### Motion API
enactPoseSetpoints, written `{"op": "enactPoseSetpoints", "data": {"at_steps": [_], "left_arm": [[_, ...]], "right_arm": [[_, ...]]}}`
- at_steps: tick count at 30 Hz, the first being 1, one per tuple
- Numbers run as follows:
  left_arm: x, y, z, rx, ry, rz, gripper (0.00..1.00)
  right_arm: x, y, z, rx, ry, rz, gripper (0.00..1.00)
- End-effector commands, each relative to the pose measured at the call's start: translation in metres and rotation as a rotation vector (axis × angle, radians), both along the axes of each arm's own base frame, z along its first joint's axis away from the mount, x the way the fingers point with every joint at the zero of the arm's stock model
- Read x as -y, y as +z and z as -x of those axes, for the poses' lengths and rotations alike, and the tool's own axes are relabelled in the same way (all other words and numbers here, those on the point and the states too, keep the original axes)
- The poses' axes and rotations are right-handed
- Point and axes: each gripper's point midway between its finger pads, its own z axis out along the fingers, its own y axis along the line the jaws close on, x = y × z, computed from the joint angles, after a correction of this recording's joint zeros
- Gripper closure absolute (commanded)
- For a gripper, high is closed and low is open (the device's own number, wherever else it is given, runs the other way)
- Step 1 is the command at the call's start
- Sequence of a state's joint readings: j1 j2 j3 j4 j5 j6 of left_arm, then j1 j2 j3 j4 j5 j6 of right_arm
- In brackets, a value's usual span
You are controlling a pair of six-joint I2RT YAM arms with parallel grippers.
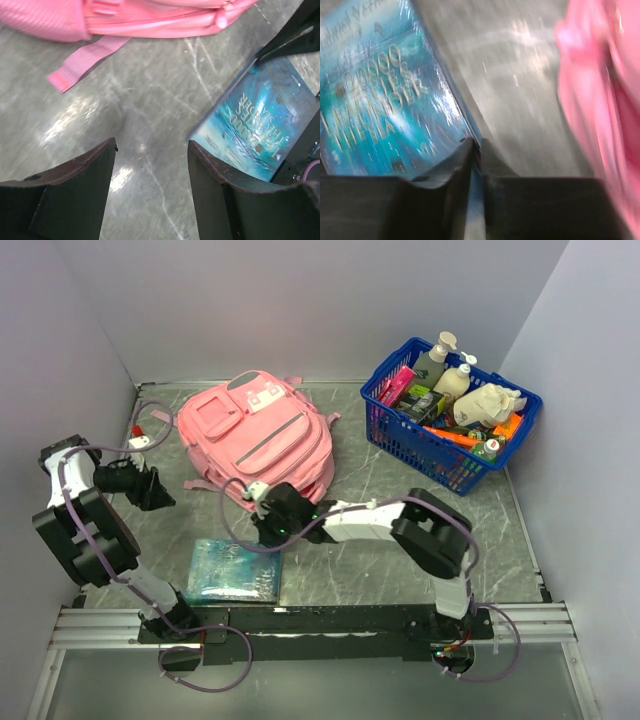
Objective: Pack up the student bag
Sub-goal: Adjust the book at the center of the board.
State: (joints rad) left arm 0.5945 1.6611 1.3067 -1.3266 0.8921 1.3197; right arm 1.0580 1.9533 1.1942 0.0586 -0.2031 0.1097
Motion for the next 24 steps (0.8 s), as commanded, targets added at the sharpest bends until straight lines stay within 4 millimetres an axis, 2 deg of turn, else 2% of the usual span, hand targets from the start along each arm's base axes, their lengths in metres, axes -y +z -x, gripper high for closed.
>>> {"op": "enactPoseSetpoints", "data": {"at_steps": [1,3,4,5,6,8,11,14,16,17,20,24], "left_arm": [[0.027,0.01,0.009,0.037,-0.089,-0.01,0.36],[0.036,0.009,0.013,0.034,-0.122,-0.028,0.36],[0.036,0.006,0.016,0.029,-0.138,-0.045,0.36],[0.038,0.004,0.02,0.017,-0.153,-0.048,0.37],[0.037,0.001,0.022,0.006,-0.168,-0.052,0.37],[0.026,-0.013,0.026,-0.03,-0.185,-0.114,0.38],[0.005,-0.04,0.038,-0.098,-0.189,-0.214,0.4],[-0.012,-0.065,0.05,-0.131,-0.203,-0.322,0.41],[-0.015,-0.08,0.057,-0.128,-0.218,-0.365,0.42],[-0.012,-0.087,0.065,-0.145,-0.236,-0.368,0.42],[-0.005,-0.099,0.071,-0.151,-0.27,-0.396,0.43],[0.014,-0.108,0.074,-0.129,-0.322,-0.383,0.43]], "right_arm": [[0.093,-0.054,0.02,-0.049,-0.191,0.276,1.0],[0.106,-0.048,0.023,-0.057,-0.257,0.278,1.0],[0.116,-0.051,0.025,-0.06,-0.279,0.285,1.0],[0.115,-0.038,0.023,-0.041,-0.289,0.248,1.0],[0.117,-0.034,0.021,-0.03,-0.303,0.244,1.0],[0.117,-0.016,0.01,0.022,-0.335,0.237,1.0],[0.117,0.004,0.002,0.054,-0.372,0.213,0.94],[0.119,0.015,0.005,0.05,-0.373,0.177,0.96],[0.123,0.012,0.014,0.018,-0.365,0.163,1.0],[0.121,0.017,0.015,0.019,-0.36,0.137,1.0],[0.117,0.021,0.029,-0.027,-0.325,0.087,1.0],[0.092,0.035,0.043,-0.073,-0.236,-0.054,1.0]]}}
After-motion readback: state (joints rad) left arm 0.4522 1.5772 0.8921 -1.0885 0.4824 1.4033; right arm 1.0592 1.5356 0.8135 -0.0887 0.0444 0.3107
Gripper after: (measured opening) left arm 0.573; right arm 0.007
